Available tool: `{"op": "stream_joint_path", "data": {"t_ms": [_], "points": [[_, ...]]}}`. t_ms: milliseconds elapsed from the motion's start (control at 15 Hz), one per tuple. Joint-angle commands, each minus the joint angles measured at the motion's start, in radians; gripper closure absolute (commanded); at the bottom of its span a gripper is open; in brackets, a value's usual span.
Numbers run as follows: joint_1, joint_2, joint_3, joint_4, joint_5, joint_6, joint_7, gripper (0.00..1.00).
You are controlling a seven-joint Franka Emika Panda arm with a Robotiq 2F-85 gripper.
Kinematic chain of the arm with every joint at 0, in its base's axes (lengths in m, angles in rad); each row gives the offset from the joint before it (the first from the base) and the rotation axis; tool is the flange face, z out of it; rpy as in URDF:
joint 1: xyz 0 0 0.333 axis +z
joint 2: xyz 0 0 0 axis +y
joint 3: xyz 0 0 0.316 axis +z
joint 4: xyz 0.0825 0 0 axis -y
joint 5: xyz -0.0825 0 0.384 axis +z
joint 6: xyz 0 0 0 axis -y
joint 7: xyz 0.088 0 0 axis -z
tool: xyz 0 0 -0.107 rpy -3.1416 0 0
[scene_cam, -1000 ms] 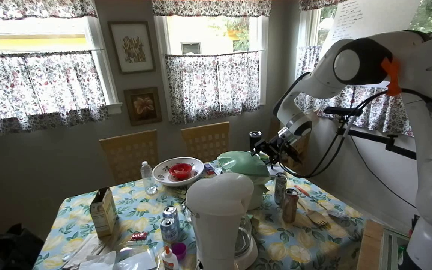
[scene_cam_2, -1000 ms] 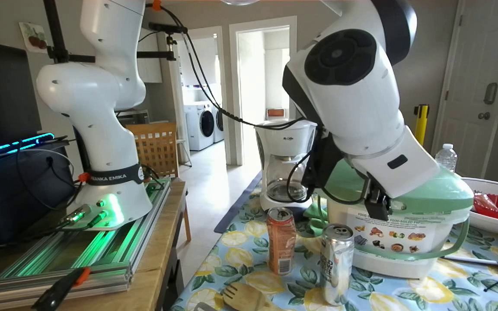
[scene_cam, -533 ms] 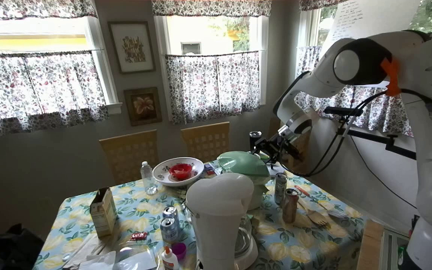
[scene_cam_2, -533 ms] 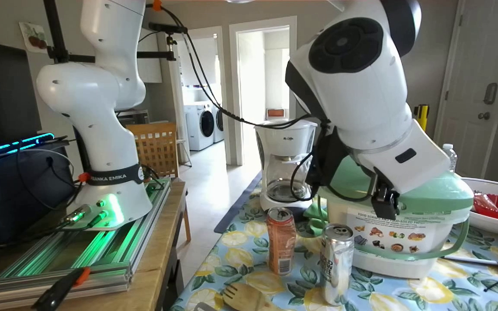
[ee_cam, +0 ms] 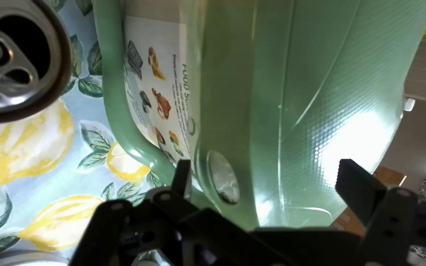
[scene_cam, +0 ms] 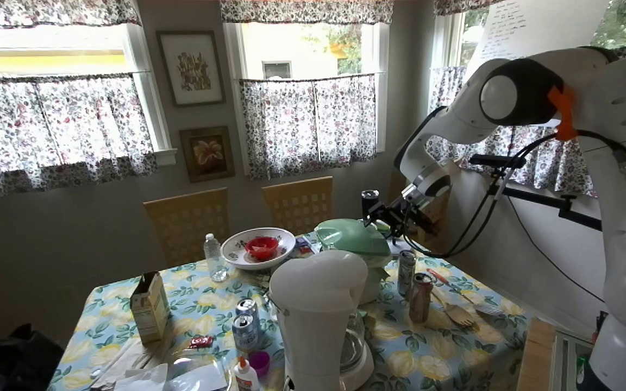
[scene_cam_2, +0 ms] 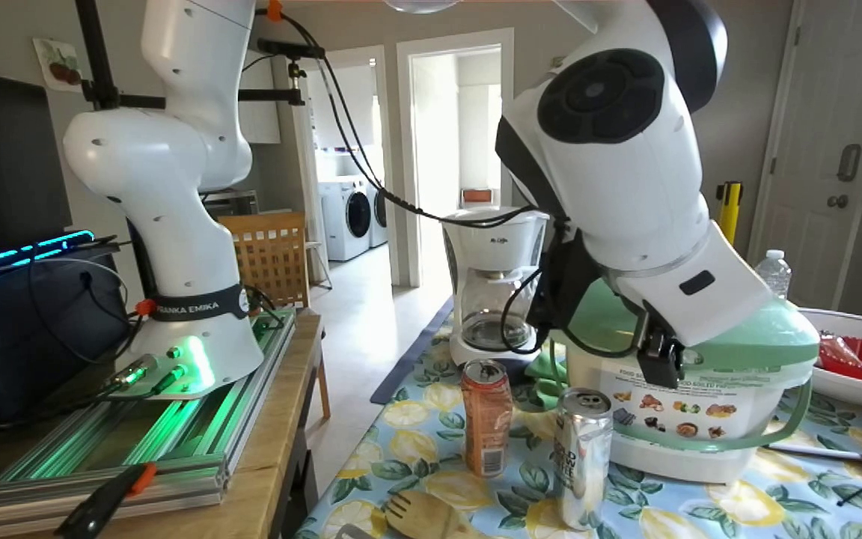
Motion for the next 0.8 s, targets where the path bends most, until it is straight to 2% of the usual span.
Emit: {"op": "stream_joint_path", "data": {"t_ms": [0,733], "points": [[0.001,0.032,0.001,0.027,-0.007,-0.003,0.024,0.0],[-0.02,0.043,0.015,0.034,0.114,-0.032,-0.003,0.0]]}}
